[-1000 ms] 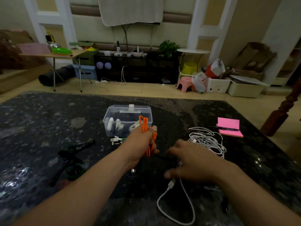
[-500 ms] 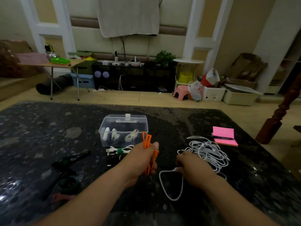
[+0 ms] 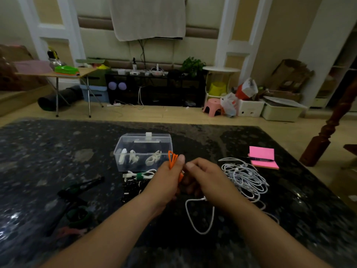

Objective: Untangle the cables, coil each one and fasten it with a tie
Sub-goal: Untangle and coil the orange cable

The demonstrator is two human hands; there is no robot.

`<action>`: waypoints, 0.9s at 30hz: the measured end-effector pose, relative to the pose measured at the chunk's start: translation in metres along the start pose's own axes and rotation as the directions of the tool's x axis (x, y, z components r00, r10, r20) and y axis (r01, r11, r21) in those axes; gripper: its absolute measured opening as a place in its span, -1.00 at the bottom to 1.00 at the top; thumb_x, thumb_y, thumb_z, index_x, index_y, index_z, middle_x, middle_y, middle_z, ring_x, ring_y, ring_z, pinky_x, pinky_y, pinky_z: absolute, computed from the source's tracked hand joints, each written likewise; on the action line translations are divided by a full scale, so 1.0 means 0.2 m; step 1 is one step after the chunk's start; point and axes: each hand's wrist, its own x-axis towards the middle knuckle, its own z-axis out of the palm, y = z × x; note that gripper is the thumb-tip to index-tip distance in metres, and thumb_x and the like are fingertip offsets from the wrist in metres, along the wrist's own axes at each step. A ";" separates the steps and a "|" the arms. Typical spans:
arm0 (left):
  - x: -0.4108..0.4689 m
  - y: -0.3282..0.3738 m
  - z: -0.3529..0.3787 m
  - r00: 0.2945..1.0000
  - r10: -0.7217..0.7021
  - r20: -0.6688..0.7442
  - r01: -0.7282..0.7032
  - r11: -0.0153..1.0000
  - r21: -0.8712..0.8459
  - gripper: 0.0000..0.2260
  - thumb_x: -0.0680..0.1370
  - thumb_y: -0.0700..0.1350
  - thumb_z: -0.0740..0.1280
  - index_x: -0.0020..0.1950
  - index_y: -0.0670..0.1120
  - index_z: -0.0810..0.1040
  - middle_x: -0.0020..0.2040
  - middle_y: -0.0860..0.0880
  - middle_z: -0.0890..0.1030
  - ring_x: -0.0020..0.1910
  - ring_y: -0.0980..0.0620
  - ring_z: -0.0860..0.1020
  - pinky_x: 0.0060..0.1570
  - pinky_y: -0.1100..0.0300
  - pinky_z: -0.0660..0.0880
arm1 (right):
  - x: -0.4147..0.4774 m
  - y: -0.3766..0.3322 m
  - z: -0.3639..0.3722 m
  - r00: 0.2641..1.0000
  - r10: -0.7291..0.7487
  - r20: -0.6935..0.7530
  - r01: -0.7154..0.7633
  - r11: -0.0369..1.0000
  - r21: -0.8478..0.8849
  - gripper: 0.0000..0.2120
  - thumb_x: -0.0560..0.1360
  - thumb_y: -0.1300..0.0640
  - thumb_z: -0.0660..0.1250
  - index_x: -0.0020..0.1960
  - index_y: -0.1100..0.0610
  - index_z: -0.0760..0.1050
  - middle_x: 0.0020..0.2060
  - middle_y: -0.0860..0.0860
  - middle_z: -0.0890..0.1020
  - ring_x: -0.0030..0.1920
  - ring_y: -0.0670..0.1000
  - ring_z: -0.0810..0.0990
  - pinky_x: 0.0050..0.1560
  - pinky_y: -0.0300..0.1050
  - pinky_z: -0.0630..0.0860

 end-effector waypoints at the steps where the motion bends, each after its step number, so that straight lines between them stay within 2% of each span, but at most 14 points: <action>1: 0.00 0.00 -0.01 1.000 0.002 -0.007 -0.002 1.000 -0.015 -0.57 0.68 0.34 0.16 -0.01 -0.01 0.53 -0.24 -0.10 0.50 -0.35 0.02 0.46 -0.35 0.17 0.36 | -0.01 -0.01 0.00 1.000 0.007 0.029 -0.009 0.998 0.070 -0.80 0.71 0.05 0.29 0.01 0.15 0.57 -0.21 0.15 0.72 -0.33 0.04 0.65 -0.31 -0.12 0.51; 4: 0.00 0.01 -0.05 0.997 -0.062 0.052 0.067 0.992 -0.103 -0.29 0.52 0.56 0.14 0.01 -0.08 0.61 -0.16 -0.19 0.65 -0.19 -0.14 0.66 -0.18 -0.06 0.58 | -0.04 -0.01 0.02 0.991 -0.073 0.113 0.064 0.995 0.081 -0.94 0.66 0.15 0.39 0.04 0.13 0.59 -0.21 0.09 0.73 -0.25 0.03 0.68 -0.21 -0.11 0.59; 5: -0.01 0.01 -0.05 0.992 -0.086 0.094 0.098 0.987 -0.127 -0.25 0.50 0.59 0.11 -0.07 -0.09 0.61 -0.17 -0.20 0.64 -0.20 -0.15 0.66 -0.18 -0.02 0.57 | -0.05 0.00 0.03 0.990 -0.088 0.110 0.084 0.996 0.039 -0.97 0.64 0.14 0.43 0.02 0.09 0.61 -0.19 0.08 0.75 -0.20 0.05 0.72 -0.13 -0.04 0.64; 7: -0.04 0.03 -0.05 0.976 -0.101 0.191 0.129 0.981 -0.144 -0.31 0.51 0.59 0.10 -0.22 -0.03 0.55 -0.27 -0.15 0.50 -0.30 -0.12 0.49 -0.30 0.13 0.37 | -0.03 0.05 0.05 0.995 -0.083 0.061 0.086 0.996 -0.038 -0.94 0.61 0.11 0.47 -0.04 0.06 0.63 -0.18 0.06 0.76 -0.14 0.09 0.76 -0.02 0.09 0.68; 9: -0.06 0.04 -0.03 0.961 -0.081 0.264 0.106 0.991 -0.084 -0.45 0.58 0.49 0.17 -0.19 0.04 0.58 -0.31 -0.08 0.43 -0.37 -0.03 0.38 -0.40 0.24 0.23 | 0.00 0.07 0.06 0.997 -0.080 -0.016 0.078 0.994 -0.082 -0.89 0.57 0.07 0.49 -0.06 0.09 0.61 -0.21 0.05 0.75 -0.17 0.08 0.74 -0.04 0.09 0.68; 11: -0.06 0.03 -0.03 0.968 -0.040 0.248 0.051 0.998 -0.037 -0.65 0.64 0.29 0.27 -0.09 0.04 0.54 -0.33 0.00 0.38 -0.44 0.09 0.29 -0.49 0.30 0.17 | 0.04 0.09 0.03 0.991 -0.093 -0.091 0.074 0.979 -0.189 -0.84 0.52 0.06 0.49 -0.12 0.13 0.57 -0.28 0.05 0.70 -0.25 -0.02 0.63 -0.15 -0.02 0.59; 12: -0.07 0.04 -0.04 0.971 -0.033 0.237 0.044 0.998 -0.042 -0.72 0.65 0.21 0.31 -0.05 0.01 0.49 -0.33 0.01 0.37 -0.45 0.10 0.26 -0.51 0.31 0.15 | 0.06 0.10 0.01 0.989 -0.080 -0.126 0.055 0.981 -0.186 -0.83 0.52 0.08 0.48 -0.14 0.12 0.55 -0.31 0.07 0.66 -0.27 -0.03 0.57 -0.18 -0.02 0.52; 15: -0.08 0.04 -0.07 0.952 -0.025 0.306 0.028 1.000 -0.008 -0.72 0.68 0.03 0.36 -0.17 -0.02 0.40 -0.39 -0.01 0.37 -0.50 0.08 0.27 -0.54 0.32 0.16 | 0.09 0.04 -0.07 0.978 0.022 -0.206 0.002 0.993 0.116 -0.92 0.62 0.16 0.40 -0.06 0.08 0.58 -0.22 0.10 0.69 -0.20 0.04 0.62 -0.12 0.02 0.52; 17: -0.10 0.03 -0.07 0.940 -0.030 0.339 -0.012 0.992 0.122 -0.69 0.69 -0.03 0.35 -0.22 -0.04 0.42 -0.43 -0.03 0.40 -0.52 0.05 0.33 -0.54 0.28 0.26 | 0.06 -0.03 -0.08 0.985 0.000 -0.174 0.031 0.984 0.174 -0.87 0.68 0.07 0.32 0.10 0.07 0.63 -0.05 0.05 0.75 -0.06 0.02 0.70 0.00 -0.04 0.59; 20: -0.13 0.00 -0.06 0.939 0.021 0.344 -0.094 0.976 0.199 -0.84 0.69 -0.20 0.31 -0.10 -0.10 0.56 -0.32 -0.07 0.54 -0.41 0.04 0.50 -0.42 0.22 0.43 | -0.03 -0.05 0.06 0.988 -0.132 0.074 0.139 0.985 -0.105 -0.73 0.68 -0.18 0.26 0.16 -0.08 0.66 0.04 -0.10 0.73 0.07 -0.14 0.69 0.16 -0.08 0.61; 21: -0.13 -0.01 -0.06 0.945 0.048 0.323 -0.122 0.970 0.212 -0.80 0.68 -0.29 0.28 -0.07 -0.07 0.59 -0.27 -0.03 0.60 -0.33 0.05 0.56 -0.36 0.21 0.47 | -0.06 -0.03 0.12 0.983 -0.137 0.121 0.160 0.966 -0.202 -0.74 0.68 -0.20 0.26 0.16 -0.10 0.65 0.03 -0.13 0.73 0.07 -0.17 0.67 0.17 -0.08 0.59; 23: -0.13 -0.03 -0.08 0.955 0.093 0.281 -0.180 0.937 0.300 -0.70 0.64 -0.36 0.25 -0.06 0.01 0.60 -0.21 0.07 0.67 -0.19 0.09 0.62 -0.21 0.18 0.56 | -0.06 0.01 0.18 0.985 -0.134 0.111 0.161 0.942 -0.293 -0.77 0.69 -0.18 0.25 0.18 -0.13 0.62 0.03 -0.16 0.72 0.06 -0.22 0.65 0.18 -0.09 0.57; 25: -0.12 -0.03 -0.08 0.957 0.136 0.256 -0.230 0.892 0.388 -0.74 0.57 -0.33 0.30 -0.06 0.02 0.64 -0.16 0.04 0.72 -0.11 0.06 0.68 -0.06 0.07 0.63 | -0.05 0.02 0.17 0.991 -0.101 0.086 0.122 0.945 -0.303 -0.77 0.70 -0.15 0.22 0.22 -0.14 0.61 0.08 -0.16 0.71 0.08 -0.22 0.64 0.22 -0.09 0.56; 27: -0.10 -0.03 -0.09 0.977 0.117 0.180 -0.187 0.876 0.444 -0.83 0.53 -0.26 0.35 0.02 -0.01 0.59 -0.13 -0.04 0.71 -0.11 -0.01 0.68 -0.08 0.04 0.60 | -0.04 0.03 0.15 0.996 -0.073 0.048 0.084 0.942 -0.324 -0.75 0.71 -0.16 0.19 0.20 -0.11 0.59 0.06 -0.12 0.72 0.05 -0.14 0.65 0.18 -0.03 0.57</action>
